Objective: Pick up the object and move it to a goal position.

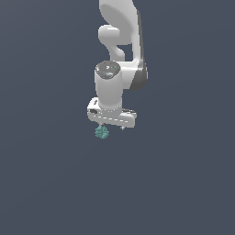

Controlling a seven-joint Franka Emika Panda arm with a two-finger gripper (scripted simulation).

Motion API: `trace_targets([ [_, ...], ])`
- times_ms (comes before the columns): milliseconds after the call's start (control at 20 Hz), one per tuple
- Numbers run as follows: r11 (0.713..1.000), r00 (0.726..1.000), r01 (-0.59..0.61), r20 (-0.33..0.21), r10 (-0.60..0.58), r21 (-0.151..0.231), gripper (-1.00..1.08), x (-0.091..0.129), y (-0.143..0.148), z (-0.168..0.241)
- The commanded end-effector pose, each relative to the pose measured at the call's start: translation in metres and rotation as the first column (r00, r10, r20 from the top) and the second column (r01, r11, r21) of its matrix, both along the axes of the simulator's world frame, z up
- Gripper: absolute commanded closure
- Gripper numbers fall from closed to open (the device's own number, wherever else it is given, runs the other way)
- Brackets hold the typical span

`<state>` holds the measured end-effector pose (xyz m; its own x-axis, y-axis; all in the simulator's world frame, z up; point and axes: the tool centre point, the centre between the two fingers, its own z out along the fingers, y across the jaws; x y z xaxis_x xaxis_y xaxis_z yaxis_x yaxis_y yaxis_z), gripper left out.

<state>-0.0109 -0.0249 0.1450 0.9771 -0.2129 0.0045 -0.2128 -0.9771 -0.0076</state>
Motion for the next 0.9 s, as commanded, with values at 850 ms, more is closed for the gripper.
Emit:
trace_targets([
  [850, 0.910, 0.910, 0.414, -0.006, -0.414, -0.006, -0.92, -0.035, -0.058, -0.054],
])
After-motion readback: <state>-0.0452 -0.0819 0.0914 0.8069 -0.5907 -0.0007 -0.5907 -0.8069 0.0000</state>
